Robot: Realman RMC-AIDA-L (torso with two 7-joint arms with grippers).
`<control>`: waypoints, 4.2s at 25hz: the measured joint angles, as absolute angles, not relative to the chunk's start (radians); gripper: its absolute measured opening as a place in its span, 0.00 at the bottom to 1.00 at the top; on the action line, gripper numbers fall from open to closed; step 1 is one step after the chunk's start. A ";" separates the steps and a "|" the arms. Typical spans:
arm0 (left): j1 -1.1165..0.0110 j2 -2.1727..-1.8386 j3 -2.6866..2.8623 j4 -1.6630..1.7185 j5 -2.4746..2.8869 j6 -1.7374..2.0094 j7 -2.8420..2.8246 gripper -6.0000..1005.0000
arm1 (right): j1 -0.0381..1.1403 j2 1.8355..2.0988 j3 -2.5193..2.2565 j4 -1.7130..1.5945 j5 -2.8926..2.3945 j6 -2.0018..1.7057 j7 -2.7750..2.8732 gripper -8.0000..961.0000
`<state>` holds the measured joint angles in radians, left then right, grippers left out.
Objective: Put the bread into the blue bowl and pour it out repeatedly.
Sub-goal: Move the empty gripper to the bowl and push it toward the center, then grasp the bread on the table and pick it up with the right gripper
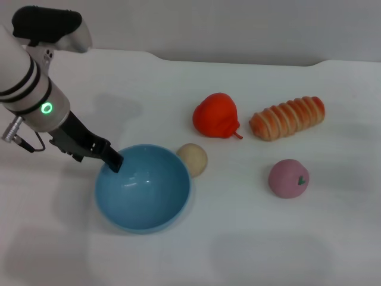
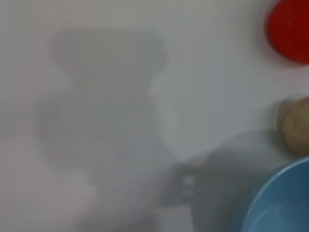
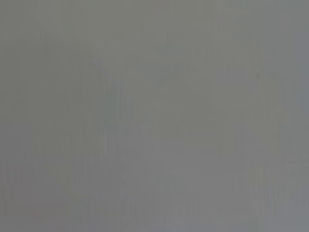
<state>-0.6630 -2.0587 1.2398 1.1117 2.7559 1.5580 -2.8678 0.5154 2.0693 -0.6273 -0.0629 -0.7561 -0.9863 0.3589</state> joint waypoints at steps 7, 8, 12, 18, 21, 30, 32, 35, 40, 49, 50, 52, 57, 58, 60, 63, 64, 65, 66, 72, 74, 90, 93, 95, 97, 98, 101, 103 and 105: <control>-0.672 -2.058 1.244 1.028 2.754 1.504 -2.865 0.71 | 0.515 2.069 -0.627 -0.064 -0.756 -0.986 0.359 0.59; -0.675 -2.059 1.245 1.012 2.752 1.496 -2.864 0.71 | 0.515 2.069 -0.627 -0.065 -0.756 -0.986 0.359 0.59; -0.688 -2.060 1.248 0.967 2.734 1.482 -2.856 0.70 | 0.515 2.069 -0.627 -0.066 -0.756 -0.986 0.359 0.59; -0.692 -2.060 1.273 0.945 2.723 1.465 -2.855 0.69 | 0.515 2.069 -0.627 -0.069 -0.756 -0.986 0.359 0.58; -0.694 -2.061 1.285 0.928 2.710 1.453 -2.855 0.54 | 0.515 2.069 -0.627 -0.070 -0.756 -0.986 0.359 0.58; -0.699 -2.060 1.288 0.897 2.700 1.449 -2.855 0.50 | 0.515 2.069 -0.627 -0.072 -0.756 -0.986 0.359 0.58; -0.699 -2.060 1.292 0.897 2.700 1.450 -2.854 0.49 | 0.515 2.069 -0.627 -0.072 -0.756 -0.986 0.359 0.58; -0.699 -2.060 1.297 0.893 2.700 1.452 -2.854 0.47 | 0.515 2.069 -0.626 -0.072 -0.756 -0.986 0.359 0.58; -0.704 -2.059 1.291 0.887 2.700 1.454 -2.854 0.35 | 0.515 2.069 -0.626 -0.073 -0.756 -0.986 0.359 0.58; -0.715 -2.060 1.293 0.884 2.689 1.414 -2.865 0.06 | 0.507 2.071 -0.625 -0.089 -0.756 -0.986 0.359 0.58; -0.716 -2.060 1.294 0.885 2.688 1.409 -2.864 0.05 | 0.507 2.071 -0.625 -0.088 -0.756 -0.986 0.359 0.58; -0.718 -2.061 1.295 0.885 2.677 1.398 -2.864 0.02 | 0.506 2.071 -0.624 -0.087 -0.756 -0.986 0.359 0.58; -0.718 -2.062 1.288 0.894 2.624 1.383 -2.864 0.00 | 0.505 2.071 -0.624 -0.085 -0.756 -0.986 0.377 0.58; -0.717 -2.061 1.283 0.897 2.614 1.380 -2.865 0.00 | 0.506 2.071 -0.624 -0.086 -0.756 -0.986 0.403 0.58; -0.712 -2.061 1.275 0.909 2.599 1.374 -2.867 0.00 | 0.510 2.069 -0.630 -0.094 -0.761 -0.977 0.486 0.58; -0.694 -2.062 1.272 0.923 2.588 1.357 -2.875 0.00 | 0.510 2.062 -0.666 -0.159 -0.832 -0.901 0.732 0.58; -0.690 -2.062 1.270 0.924 2.587 1.354 -2.875 0.00 | 0.508 2.060 -0.686 -0.196 -0.882 -0.871 0.832 0.58; -0.685 -2.062 1.267 0.925 2.585 1.350 -2.875 0.00 | 0.505 2.057 -0.703 -0.232 -0.949 -0.845 0.942 0.58; -0.679 -2.062 1.264 0.928 2.583 1.345 -2.875 0.00 | 0.502 2.054 -0.715 -0.271 -1.033 -0.834 1.036 0.58; -0.639 -2.056 1.243 0.955 2.582 1.330 -2.875 0.00 | 0.497 2.048 -0.727 -0.492 -1.479 -0.857 1.480 0.57; -0.626 -2.054 1.231 0.963 2.586 1.330 -2.874 0.00 | 0.500 2.046 -0.727 -0.557 -1.595 -0.896 1.593 0.57; -0.603 -2.048 1.224 1.037 2.676 1.485 -2.855 0.00 | 0.713 1.994 -0.734 -0.962 -2.427 -1.307 2.033 0.57; -0.604 -2.048 1.228 1.040 2.677 1.496 -2.855 0.00 | 0.727 1.992 -0.754 -0.967 -2.445 -1.308 1.970 0.57; -0.605 -2.048 1.229 1.041 2.678 1.505 -2.853 0.00 | 0.731 1.996 -0.797 -0.973 -2.452 -1.307 1.862 0.57; -0.605 -2.048 1.229 1.041 2.678 1.505 -2.852 0.00 | 0.733 2.001 -0.818 -0.977 -2.453 -1.308 1.832 0.57; -0.605 -2.048 1.229 1.041 2.678 1.505 -2.852 0.00 | 0.736 2.004 -0.844 -0.983 -2.454 -1.312 1.817 0.57; -0.605 -2.048 1.229 1.041 2.678 1.506 -2.852 0.00 | 0.754 2.008 -0.910 -0.985 -2.484 -1.338 1.807 0.57; -0.607 -2.048 1.230 1.042 2.678 1.507 -2.852 0.00 | 0.770 2.012 -0.957 -0.979 -2.534 -1.355 1.807 0.57; -0.609 -2.048 1.232 1.042 2.678 1.508 -2.852 0.00 | 0.781 2.022 -1.009 -0.973 -2.592 -1.354 1.807 0.57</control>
<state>-0.6091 -2.0484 1.2316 1.0416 2.6783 1.5076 -2.8517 0.7807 2.0223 -1.0090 -0.9733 -2.5916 -1.3543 1.8068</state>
